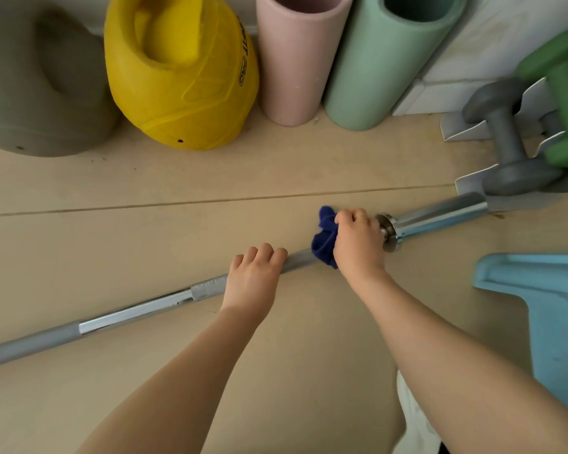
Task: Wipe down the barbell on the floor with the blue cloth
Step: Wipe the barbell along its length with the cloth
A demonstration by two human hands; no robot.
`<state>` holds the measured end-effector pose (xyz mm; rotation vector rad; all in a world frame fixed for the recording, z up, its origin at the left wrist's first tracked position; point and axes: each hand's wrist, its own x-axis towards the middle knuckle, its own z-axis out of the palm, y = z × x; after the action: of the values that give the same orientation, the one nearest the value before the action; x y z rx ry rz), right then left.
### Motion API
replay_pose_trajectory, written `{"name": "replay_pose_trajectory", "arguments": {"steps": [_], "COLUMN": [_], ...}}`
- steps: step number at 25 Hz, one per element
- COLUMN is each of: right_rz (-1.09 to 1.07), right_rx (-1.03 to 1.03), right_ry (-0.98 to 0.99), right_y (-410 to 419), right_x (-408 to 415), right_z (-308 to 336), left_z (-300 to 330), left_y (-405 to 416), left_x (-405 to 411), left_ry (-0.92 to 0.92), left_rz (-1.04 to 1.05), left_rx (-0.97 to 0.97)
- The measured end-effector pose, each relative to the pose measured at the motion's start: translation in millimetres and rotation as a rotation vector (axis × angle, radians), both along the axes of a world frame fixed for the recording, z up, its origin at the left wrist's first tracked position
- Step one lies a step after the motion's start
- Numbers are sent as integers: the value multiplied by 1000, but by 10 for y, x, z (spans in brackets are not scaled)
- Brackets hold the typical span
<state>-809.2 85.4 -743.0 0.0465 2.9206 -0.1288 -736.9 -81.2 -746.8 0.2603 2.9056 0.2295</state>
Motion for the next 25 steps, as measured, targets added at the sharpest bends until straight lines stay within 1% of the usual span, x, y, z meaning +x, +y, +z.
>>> {"name": "replay_pose_trajectory", "arguments": {"steps": [1,2,3,4,5,6,7,8,9,10,11,12,14,16,17,19,20,21,23,24,25], "right_rz": [14,100,227,363,448,480,423,313,158,54,27,60,158,296,386,524,517,435,182,136,160], "right_rx": [1,-28,-75,-101,-104,-88,-60,-24,-24,-4,5,-27,-181,-297,-313,-252,-188,-126,-2,-19,-79], "right_ry": [-36,-96,-115,-120,-107,-71,-114,-131,-143,-150,-148,-135,-175,-230,-237,-252,-257,-265,-260,-255,-237], "right_y": [-151,-341,-508,-620,-624,-556,-445,-334,-245,-221,-288,-446,-878,-1254,-1370,-1360,-1263,-1156,-1024,-1101,-1275], "right_x": [55,144,265,405,478,441,356,280,236,224,258,319,574,878,982,964,873,782,646,676,767], "right_z": [51,110,168,208,223,218,232,228,207,201,205,236,305,319,322,274,232,204,201,205,211], "left_z": [8,7,-14,-2,44,98,159,173,171,170,173,167,158,136,127,113,106,98,89,83,80], "left_y": [-16,-24,-39,-65,-108,-176,-252,-338,-434,-522,-599,-682,-841,-959,-997,-1046,-1048,-1049,-1052,-1050,-1046], "left_x": [24,33,28,1,-30,-59,-75,-63,-19,33,91,158,294,410,450,526,558,589,617,626,637], "left_ry": [17,28,36,37,24,-6,-45,-97,-157,-210,-262,-301,-370,-383,-368,-350,-343,-339,-319,-315,-309], "left_rz": [-17,-32,-28,-11,23,67,99,98,88,97,121,167,261,283,293,328,346,362,347,340,343], "left_rx": [-5,-18,-31,-35,-57,-103,-138,-153,-142,-106,-81,-51,-8,-43,-66,-53,-21,11,48,57,58]}}
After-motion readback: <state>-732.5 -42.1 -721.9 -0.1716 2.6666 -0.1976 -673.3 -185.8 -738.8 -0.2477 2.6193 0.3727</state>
